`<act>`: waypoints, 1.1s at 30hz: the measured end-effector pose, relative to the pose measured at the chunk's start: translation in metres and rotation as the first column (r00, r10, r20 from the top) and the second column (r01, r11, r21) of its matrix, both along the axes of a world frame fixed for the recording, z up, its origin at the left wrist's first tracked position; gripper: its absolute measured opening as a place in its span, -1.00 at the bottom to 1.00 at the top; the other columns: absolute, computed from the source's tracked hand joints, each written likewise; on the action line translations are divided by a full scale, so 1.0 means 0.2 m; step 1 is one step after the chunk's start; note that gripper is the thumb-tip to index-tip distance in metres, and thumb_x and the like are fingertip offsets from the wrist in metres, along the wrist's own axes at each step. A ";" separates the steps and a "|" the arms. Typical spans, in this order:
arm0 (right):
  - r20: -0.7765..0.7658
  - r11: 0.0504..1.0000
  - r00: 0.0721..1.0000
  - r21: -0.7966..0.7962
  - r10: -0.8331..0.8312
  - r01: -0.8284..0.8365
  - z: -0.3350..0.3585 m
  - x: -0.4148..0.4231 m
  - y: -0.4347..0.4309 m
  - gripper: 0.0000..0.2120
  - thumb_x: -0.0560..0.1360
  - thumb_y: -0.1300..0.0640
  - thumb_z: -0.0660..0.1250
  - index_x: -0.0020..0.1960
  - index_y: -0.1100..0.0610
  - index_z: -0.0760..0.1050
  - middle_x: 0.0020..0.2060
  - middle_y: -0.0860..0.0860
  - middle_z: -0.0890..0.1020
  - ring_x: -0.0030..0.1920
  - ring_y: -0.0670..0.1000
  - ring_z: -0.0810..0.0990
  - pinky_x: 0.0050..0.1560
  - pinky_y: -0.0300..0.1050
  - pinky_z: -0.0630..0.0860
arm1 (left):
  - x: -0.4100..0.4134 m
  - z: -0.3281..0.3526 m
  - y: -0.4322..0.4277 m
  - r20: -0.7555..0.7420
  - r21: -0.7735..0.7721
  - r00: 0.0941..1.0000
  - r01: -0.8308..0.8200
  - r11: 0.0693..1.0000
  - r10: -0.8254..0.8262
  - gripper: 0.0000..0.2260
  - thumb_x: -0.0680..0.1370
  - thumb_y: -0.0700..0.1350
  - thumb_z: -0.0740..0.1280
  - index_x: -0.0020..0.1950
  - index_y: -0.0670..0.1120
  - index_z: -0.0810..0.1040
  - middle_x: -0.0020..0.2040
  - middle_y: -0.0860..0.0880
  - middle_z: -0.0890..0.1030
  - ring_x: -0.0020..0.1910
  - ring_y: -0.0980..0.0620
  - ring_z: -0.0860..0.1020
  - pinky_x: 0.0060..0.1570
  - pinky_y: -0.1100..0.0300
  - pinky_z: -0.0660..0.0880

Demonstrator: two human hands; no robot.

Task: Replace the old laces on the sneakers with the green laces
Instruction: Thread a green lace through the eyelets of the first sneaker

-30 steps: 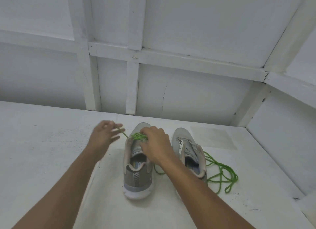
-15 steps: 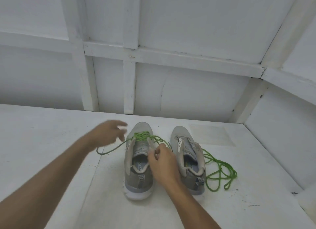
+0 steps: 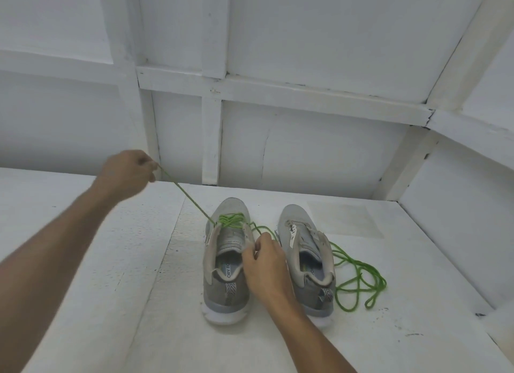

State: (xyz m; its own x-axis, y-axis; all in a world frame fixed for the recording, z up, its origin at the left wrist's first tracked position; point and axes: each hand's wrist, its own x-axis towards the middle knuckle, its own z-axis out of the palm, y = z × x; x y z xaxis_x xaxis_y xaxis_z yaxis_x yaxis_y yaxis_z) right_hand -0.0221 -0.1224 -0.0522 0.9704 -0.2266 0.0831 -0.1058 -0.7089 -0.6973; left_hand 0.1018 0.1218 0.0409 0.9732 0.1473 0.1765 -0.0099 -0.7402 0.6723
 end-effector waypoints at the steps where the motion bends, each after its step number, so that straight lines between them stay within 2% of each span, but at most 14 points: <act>1: 0.001 1.000 1.000 0.000 -0.003 0.003 0.00 0.00 0.00 -0.81 0.62 -0.01 0.12 -0.06 0.10 0.30 -0.07 0.04 0.47 -0.15 0.04 0.44 -0.19 -0.09 0.32 | 0.00 0.02 0.01 0.013 0.010 1.000 0.001 1.000 -0.001 -0.86 0.61 -0.09 0.23 -0.03 -0.07 0.57 -0.19 0.02 0.65 -0.05 -0.05 0.52 -0.06 0.11 0.40; 5: -0.006 1.000 1.000 -0.009 -0.022 0.022 0.00 0.00 0.01 -0.84 0.62 0.01 0.09 -0.04 0.08 0.28 -0.05 0.05 0.47 -0.14 0.05 0.41 -0.17 -0.09 0.30 | 0.00 0.04 0.01 0.018 -0.033 1.000 -0.019 0.999 0.020 -0.83 0.61 -0.08 0.22 0.00 -0.08 0.59 -0.20 0.06 0.64 -0.02 -0.04 0.54 -0.02 0.07 0.43; 10: 0.023 1.000 0.999 0.010 -0.029 0.029 0.00 -0.01 0.01 -0.85 0.62 0.02 0.10 -0.05 0.09 0.27 -0.05 0.04 0.46 -0.13 0.05 0.40 -0.18 -0.10 0.27 | 0.00 0.06 0.02 0.058 -0.063 0.996 -0.070 0.996 0.074 -0.81 0.60 -0.11 0.21 -0.02 -0.11 0.60 -0.14 0.00 0.65 -0.06 -0.03 0.51 -0.05 0.08 0.40; 15: 0.028 0.999 0.999 0.029 -0.027 0.026 -0.01 0.00 0.00 -0.83 0.60 0.02 0.15 -0.10 0.09 0.27 -0.10 0.03 0.48 -0.16 0.05 0.41 -0.21 -0.10 0.26 | -0.02 0.06 0.03 0.013 -0.056 1.000 -0.009 0.998 0.009 -0.83 0.62 -0.07 0.22 0.01 -0.06 0.59 -0.15 0.04 0.66 0.01 -0.04 0.56 0.03 0.04 0.46; 17: 0.006 0.998 1.000 0.060 -0.026 0.025 -0.01 0.01 0.00 -0.82 0.57 0.01 0.18 -0.15 0.07 0.27 -0.14 0.04 0.50 -0.19 0.04 0.42 -0.23 -0.09 0.28 | -0.04 0.05 0.01 -0.019 -0.048 0.998 0.056 0.997 -0.057 -0.84 0.63 -0.05 0.22 0.08 -0.03 0.57 -0.17 0.08 0.66 0.04 -0.04 0.58 0.02 0.08 0.46; 19: -0.009 0.997 1.000 0.074 -0.022 0.022 0.00 0.02 -0.01 -0.81 0.55 -0.01 0.21 -0.16 0.07 0.31 -0.17 0.03 0.54 -0.19 0.05 0.47 -0.22 -0.06 0.34 | -0.06 0.05 -0.03 -0.049 -0.039 0.994 0.098 0.994 -0.100 -0.77 0.64 -0.05 0.21 0.27 -0.04 0.51 -0.16 0.08 0.66 0.04 -0.03 0.55 -0.10 0.25 0.43; 22: -0.021 0.999 1.000 0.039 -0.011 0.012 0.04 0.07 -0.03 -0.77 0.53 -0.10 0.22 -0.06 0.07 0.42 -0.12 -0.02 0.56 -0.09 0.04 0.52 -0.10 -0.09 0.43 | -0.10 0.04 -0.10 -0.113 -0.078 0.981 0.149 0.986 -0.157 -0.65 0.64 -0.23 0.16 0.43 -0.09 0.36 -0.08 0.01 0.67 -0.01 0.00 0.52 -0.14 0.33 0.40; 25: -0.051 1.000 0.999 0.018 -0.018 0.019 0.08 0.14 -0.05 -0.69 0.51 -0.22 0.21 -0.06 0.02 0.46 -0.12 -0.08 0.57 -0.05 0.02 0.55 -0.01 -0.07 0.50 | -0.17 0.03 -0.19 -0.134 -0.159 0.946 0.274 0.949 -0.295 -0.71 0.62 -0.33 0.15 0.31 -0.14 0.42 -0.06 -0.04 0.68 -0.21 0.05 0.52 -0.40 0.41 0.38; 27: -0.066 0.999 0.998 0.027 -0.015 0.017 0.09 0.18 -0.05 -0.69 0.51 -0.22 0.23 -0.10 0.01 0.51 -0.16 -0.09 0.58 -0.09 0.00 0.57 -0.03 -0.08 0.52 | -0.22 0.01 -0.28 -0.123 -0.176 0.921 0.347 0.921 -0.371 -0.87 0.62 -0.27 0.20 0.13 -0.16 0.49 -0.09 -0.01 0.69 -0.25 0.02 0.53 -0.38 0.29 0.38; 29: -0.089 0.999 0.996 0.053 -0.002 0.007 0.10 0.18 -0.06 -0.71 0.54 -0.17 0.23 -0.11 0.03 0.53 -0.24 -0.12 0.54 -0.17 -0.04 0.54 -0.17 -0.16 0.46 | -0.25 -0.02 -0.35 -0.108 -0.150 0.900 0.406 0.902 -0.423 -0.92 0.61 -0.20 0.25 0.01 -0.10 0.54 -0.13 0.06 0.70 -0.24 0.01 0.58 -0.33 0.22 0.39; 31: -0.113 0.994 0.994 0.107 -0.003 0.015 0.09 0.17 -0.06 -0.70 0.58 -0.12 0.21 -0.19 0.05 0.50 -0.32 -0.12 0.50 -0.27 -0.09 0.48 -0.30 -0.21 0.36 | -0.26 -0.07 -0.40 -0.088 -0.101 0.893 0.432 0.896 -0.440 -0.91 0.59 -0.11 0.31 -0.05 0.00 0.61 -0.16 0.09 0.69 -0.26 0.06 0.61 -0.32 0.29 0.40; 33: -0.138 0.972 0.990 0.228 -0.017 0.049 0.07 0.17 -0.07 -0.66 0.58 -0.08 0.21 -0.26 0.10 0.49 -0.35 -0.03 0.55 -0.26 0.02 0.54 -0.28 -0.18 0.38 | -0.26 -0.12 -0.45 -0.068 -0.071 0.898 0.431 0.900 -0.435 -0.92 0.56 -0.05 0.36 -0.05 0.07 0.66 -0.16 0.08 0.66 -0.28 0.11 0.59 -0.29 0.34 0.42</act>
